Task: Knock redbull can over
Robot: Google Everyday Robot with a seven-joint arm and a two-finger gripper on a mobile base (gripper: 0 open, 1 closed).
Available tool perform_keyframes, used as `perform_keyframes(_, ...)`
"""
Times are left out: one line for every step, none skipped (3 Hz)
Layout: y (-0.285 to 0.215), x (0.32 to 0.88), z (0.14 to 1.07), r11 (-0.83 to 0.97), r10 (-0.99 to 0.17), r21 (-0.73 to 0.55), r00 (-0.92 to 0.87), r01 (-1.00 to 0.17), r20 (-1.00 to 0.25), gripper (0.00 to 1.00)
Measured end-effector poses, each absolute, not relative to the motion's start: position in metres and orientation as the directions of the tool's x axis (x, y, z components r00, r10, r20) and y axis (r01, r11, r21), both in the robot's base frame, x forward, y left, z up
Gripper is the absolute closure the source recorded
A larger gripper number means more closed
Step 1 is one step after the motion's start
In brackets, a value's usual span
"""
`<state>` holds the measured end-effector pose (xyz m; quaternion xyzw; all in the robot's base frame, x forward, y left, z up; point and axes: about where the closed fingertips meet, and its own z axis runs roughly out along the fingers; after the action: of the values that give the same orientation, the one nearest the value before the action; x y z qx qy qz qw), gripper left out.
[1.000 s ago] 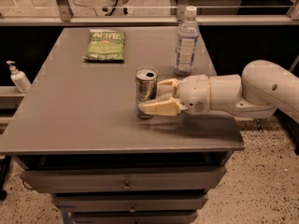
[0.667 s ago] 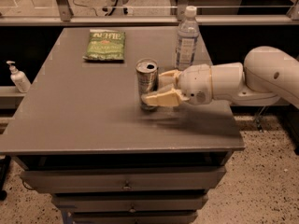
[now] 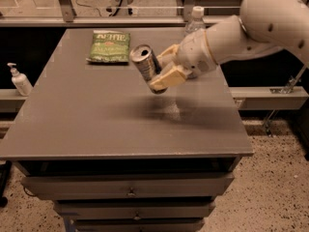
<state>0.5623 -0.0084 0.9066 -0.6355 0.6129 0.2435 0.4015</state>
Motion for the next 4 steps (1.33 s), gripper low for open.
perform_keyframes(0.005, 0.569, 0.902, -0.056, -0.733, -0.228, 0.195, -0.972, -0.652, 1.00)
perform_keyframes(0.027, 0.571, 0.882, -0.218, -0.834, -0.208, 0.293, -0.953, -0.467, 1.00)
perform_keyframes(0.041, 0.576, 0.858, -0.357, -0.885, -0.172, 0.391, -0.918, -0.254, 1.00)
perform_keyframes(0.043, 0.580, 0.842, -0.427, -0.893, -0.149, 0.442, -0.892, -0.083, 0.85)
